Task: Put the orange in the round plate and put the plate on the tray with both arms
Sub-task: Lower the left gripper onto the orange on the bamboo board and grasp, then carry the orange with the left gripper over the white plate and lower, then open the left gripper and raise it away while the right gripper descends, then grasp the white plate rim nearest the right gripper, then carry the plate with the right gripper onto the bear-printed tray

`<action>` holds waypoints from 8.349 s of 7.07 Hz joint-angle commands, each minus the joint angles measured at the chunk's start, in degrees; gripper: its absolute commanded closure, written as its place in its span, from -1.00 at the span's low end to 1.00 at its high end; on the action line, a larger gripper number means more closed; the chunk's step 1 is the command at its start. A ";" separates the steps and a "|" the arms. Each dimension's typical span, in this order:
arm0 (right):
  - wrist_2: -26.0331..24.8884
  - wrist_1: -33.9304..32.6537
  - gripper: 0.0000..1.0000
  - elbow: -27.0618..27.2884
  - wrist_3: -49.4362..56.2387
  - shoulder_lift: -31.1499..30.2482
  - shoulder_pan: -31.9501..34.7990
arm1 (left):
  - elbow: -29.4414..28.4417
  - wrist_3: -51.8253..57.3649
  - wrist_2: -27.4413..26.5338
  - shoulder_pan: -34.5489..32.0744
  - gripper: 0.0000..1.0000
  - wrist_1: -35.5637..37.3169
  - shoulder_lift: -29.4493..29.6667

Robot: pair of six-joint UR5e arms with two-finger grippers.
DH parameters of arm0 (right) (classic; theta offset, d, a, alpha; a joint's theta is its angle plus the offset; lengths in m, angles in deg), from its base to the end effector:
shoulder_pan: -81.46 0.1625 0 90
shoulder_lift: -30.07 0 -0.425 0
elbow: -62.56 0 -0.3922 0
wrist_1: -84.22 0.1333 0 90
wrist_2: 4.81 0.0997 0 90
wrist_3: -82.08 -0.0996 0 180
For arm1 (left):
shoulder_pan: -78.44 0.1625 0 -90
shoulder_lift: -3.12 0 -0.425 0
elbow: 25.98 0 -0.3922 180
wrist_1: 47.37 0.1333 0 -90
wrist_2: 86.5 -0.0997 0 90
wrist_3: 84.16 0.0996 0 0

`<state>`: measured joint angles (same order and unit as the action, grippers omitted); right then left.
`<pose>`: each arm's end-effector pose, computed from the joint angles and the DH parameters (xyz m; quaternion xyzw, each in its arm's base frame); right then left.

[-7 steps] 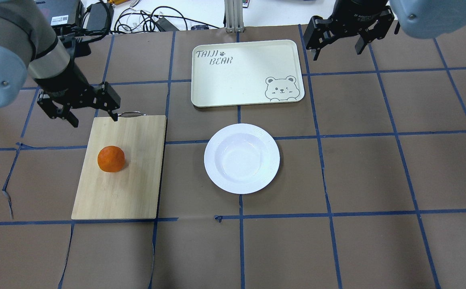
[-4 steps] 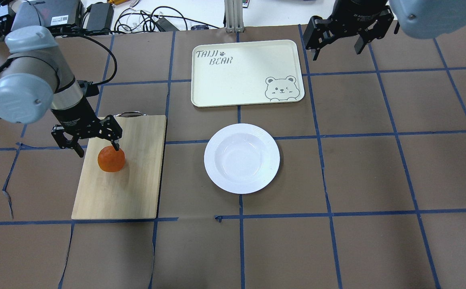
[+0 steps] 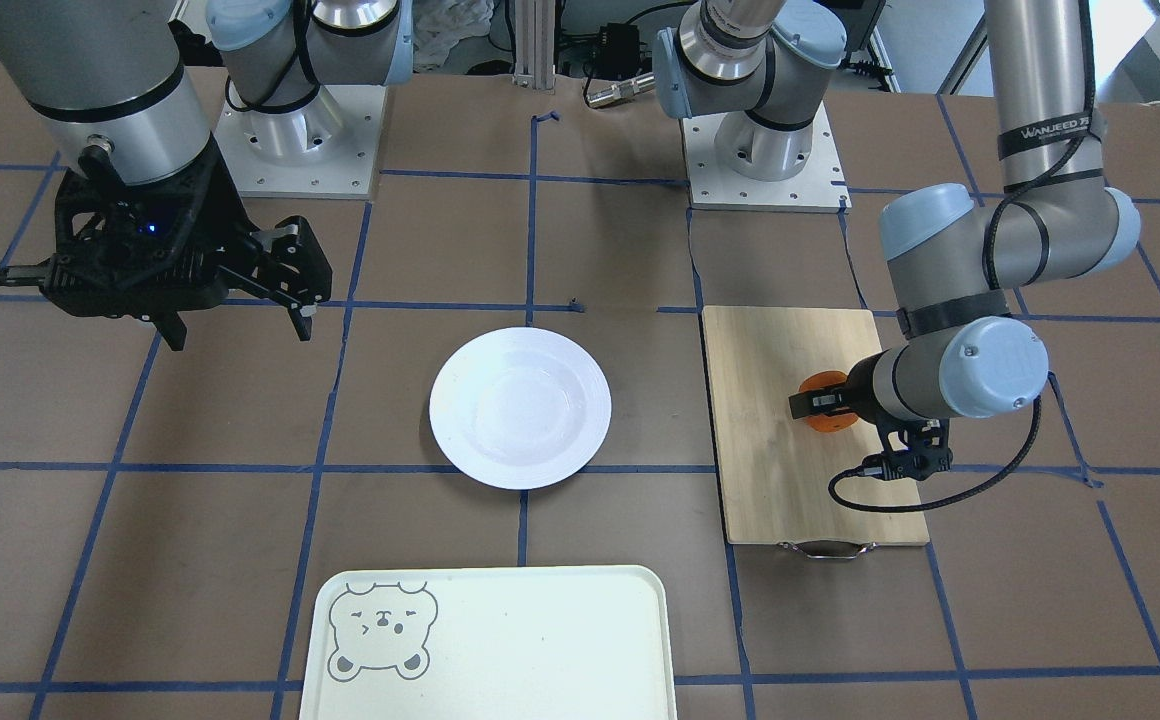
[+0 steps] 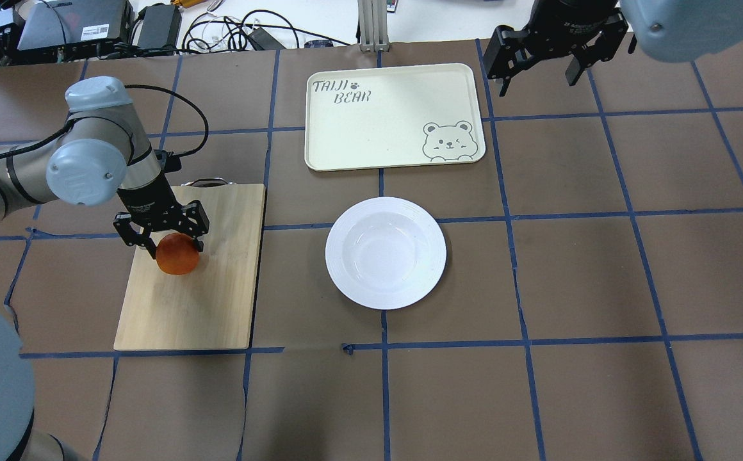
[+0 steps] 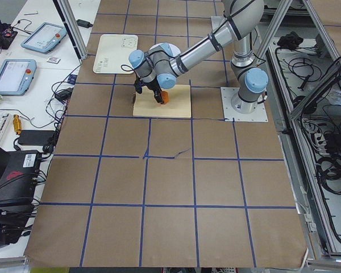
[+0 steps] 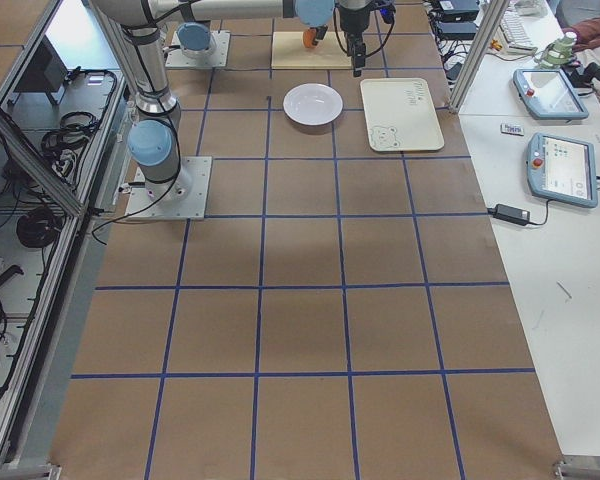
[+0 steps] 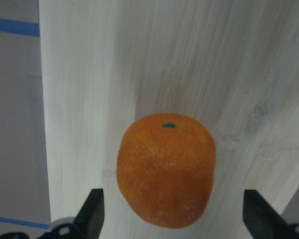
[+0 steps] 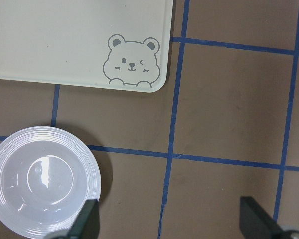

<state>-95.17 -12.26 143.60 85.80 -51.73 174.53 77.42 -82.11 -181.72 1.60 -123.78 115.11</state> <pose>0.1627 -0.5563 0.5021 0.0589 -0.9963 0.0631 0.0035 0.0007 -0.5489 0.2003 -0.0864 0.9772 0.1932 0.0193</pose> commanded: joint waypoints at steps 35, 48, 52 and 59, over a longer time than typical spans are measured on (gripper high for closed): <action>32.09 -53.10 -0.03 43.06 -19.53 12.54 -0.52 | -14.71 -8.78 3.99 -17.30 -1.00 -6.91 -21.12; 34.53 -38.60 0.74 6.01 -24.28 26.40 -4.74 | -13.92 -9.34 5.22 -16.94 -1.00 -7.79 -22.70; 36.74 -40.17 0.77 -4.57 -23.31 32.66 -6.22 | -13.92 -9.34 5.22 -16.94 -1.00 -7.79 -22.79; 38.68 -45.02 0.52 -2.99 -22.78 35.13 -7.72 | -13.92 -9.34 5.22 -16.94 -1.00 -7.79 -22.70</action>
<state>-56.57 -57.24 140.33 62.93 -16.66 167.21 63.49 -91.46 -176.50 -15.34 -131.57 92.34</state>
